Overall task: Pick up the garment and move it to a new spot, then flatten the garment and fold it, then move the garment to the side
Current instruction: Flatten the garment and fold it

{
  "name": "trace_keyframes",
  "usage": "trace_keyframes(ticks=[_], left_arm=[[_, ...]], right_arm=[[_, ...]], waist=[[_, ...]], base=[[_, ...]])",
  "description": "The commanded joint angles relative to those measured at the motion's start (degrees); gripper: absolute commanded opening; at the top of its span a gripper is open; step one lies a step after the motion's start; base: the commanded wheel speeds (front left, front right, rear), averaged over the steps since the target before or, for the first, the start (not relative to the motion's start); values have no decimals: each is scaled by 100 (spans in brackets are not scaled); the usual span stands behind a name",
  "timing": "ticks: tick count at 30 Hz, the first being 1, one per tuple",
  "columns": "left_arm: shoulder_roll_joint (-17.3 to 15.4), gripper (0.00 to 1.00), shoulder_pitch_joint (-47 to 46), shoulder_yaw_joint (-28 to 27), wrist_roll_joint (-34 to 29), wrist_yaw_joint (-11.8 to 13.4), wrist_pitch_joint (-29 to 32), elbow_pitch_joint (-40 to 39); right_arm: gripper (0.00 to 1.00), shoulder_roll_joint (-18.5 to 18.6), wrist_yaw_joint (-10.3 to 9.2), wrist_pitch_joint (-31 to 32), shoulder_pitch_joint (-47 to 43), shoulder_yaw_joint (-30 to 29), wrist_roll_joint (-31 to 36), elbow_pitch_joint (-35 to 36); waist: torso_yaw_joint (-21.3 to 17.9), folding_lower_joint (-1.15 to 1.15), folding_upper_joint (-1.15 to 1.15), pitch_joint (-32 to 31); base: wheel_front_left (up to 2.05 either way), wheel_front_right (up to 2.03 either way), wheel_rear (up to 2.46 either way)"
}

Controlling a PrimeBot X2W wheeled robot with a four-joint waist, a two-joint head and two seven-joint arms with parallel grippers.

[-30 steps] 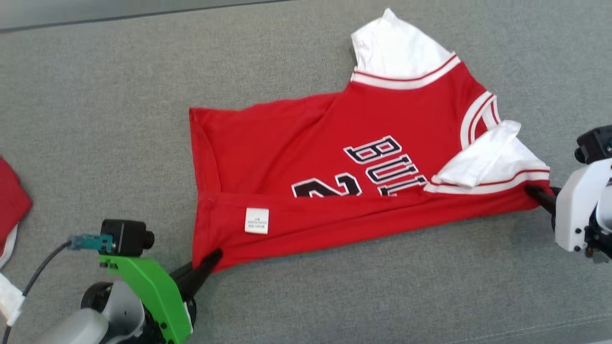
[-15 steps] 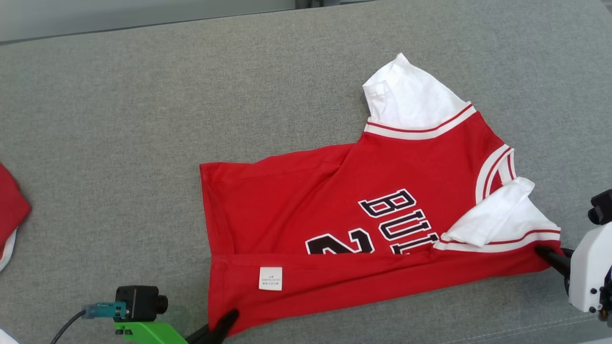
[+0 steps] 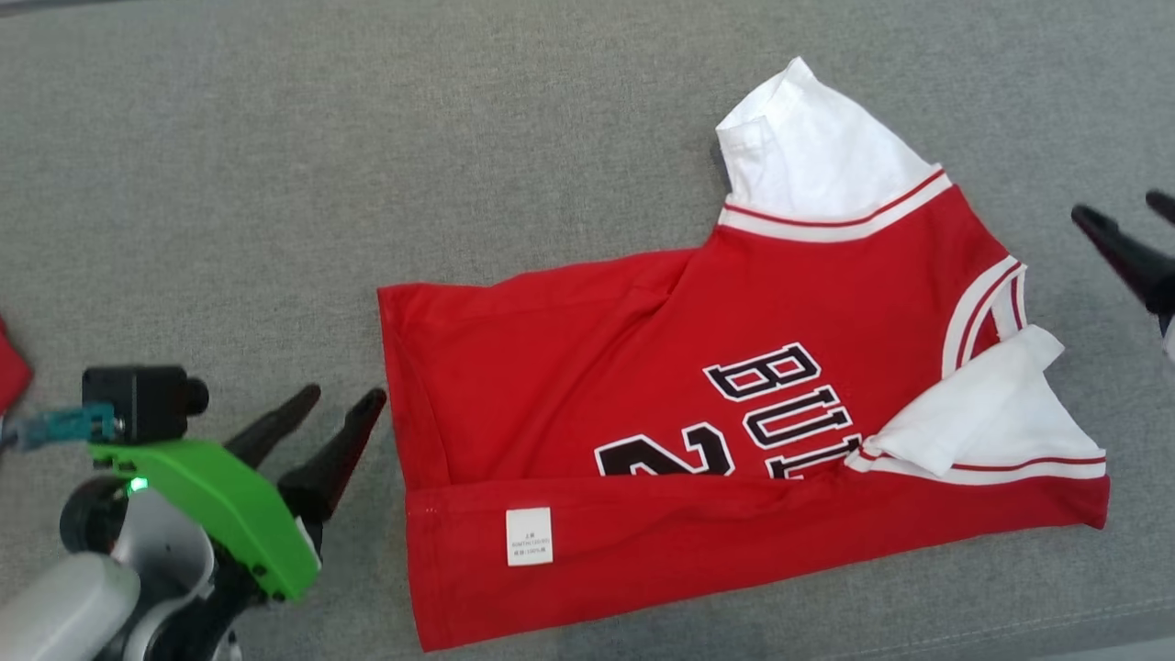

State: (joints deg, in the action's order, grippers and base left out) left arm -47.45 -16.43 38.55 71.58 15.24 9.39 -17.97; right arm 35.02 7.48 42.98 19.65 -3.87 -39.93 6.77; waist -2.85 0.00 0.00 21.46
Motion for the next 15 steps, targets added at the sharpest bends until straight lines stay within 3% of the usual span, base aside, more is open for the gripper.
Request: trace_keyframes(ticks=[1, 8, 15], left_arm=[[96, 100, -401, 21, -131, 29, 178, 118], [790, 100, -2146, 370, -480, -238, 1048, 1190], [1161, 100, -2756, 661, -600, -603, 1402, 1808]], right_arm=[[100, -45, 1, 59, 350, 119, 142, -105], [100, -479, 1, 203, 2359, 1021, 829, -1203], [100, -814, 1, 92, 3401, 1763, 1109, -2320]], waist=[[173, 0, 0, 527], [507, 0, 0, 1255], [720, 0, 0, 1443]], base=[[0, 0, 0], [0, 0, 0], [0, 0, 0]])
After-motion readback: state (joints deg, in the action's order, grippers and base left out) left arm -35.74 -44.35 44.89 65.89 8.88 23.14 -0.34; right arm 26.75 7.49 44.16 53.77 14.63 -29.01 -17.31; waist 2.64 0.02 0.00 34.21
